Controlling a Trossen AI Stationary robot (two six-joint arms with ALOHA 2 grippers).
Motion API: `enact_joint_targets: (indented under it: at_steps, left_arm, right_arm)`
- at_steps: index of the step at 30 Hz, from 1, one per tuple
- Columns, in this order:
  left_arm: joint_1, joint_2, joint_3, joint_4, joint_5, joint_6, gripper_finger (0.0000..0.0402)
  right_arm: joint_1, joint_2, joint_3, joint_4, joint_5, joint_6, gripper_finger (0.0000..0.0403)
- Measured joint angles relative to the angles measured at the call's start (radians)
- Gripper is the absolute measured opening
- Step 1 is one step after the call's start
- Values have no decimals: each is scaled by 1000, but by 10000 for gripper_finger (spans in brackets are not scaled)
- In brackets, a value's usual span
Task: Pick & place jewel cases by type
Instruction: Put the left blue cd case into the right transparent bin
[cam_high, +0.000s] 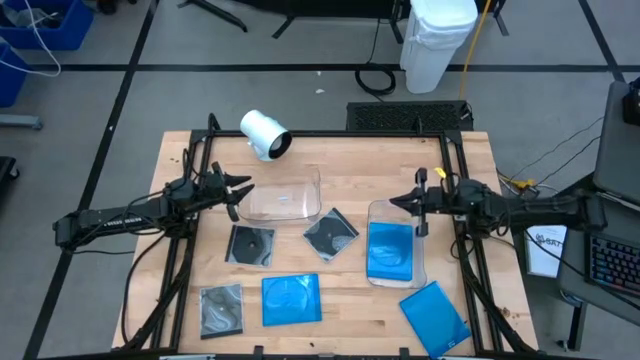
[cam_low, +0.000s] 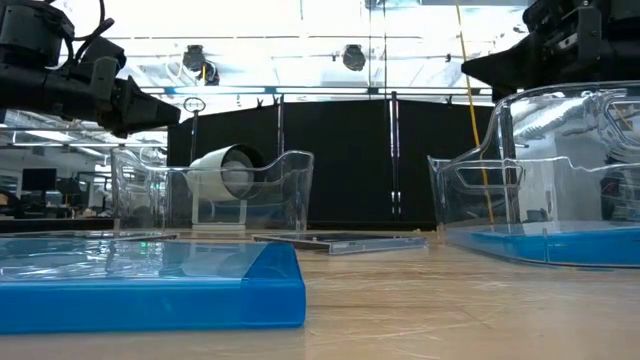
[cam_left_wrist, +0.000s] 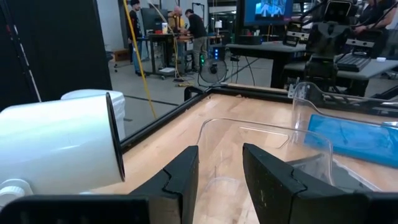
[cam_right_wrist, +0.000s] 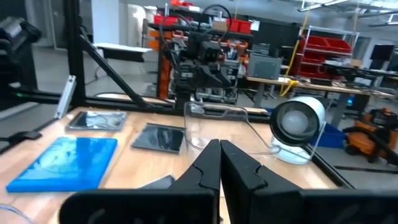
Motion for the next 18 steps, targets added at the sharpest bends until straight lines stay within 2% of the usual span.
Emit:
enact_joint_targets:
  at_steps: [8,18]
  left_arm:
    - [0,0,0,0,0,-27,129]
    - [0,0,0,-1,0,-27,129]
  right_arm:
    - [-73,-148,0,-111,-8,7,0]
    - [-86,-353,0,-261,-4,14,0]
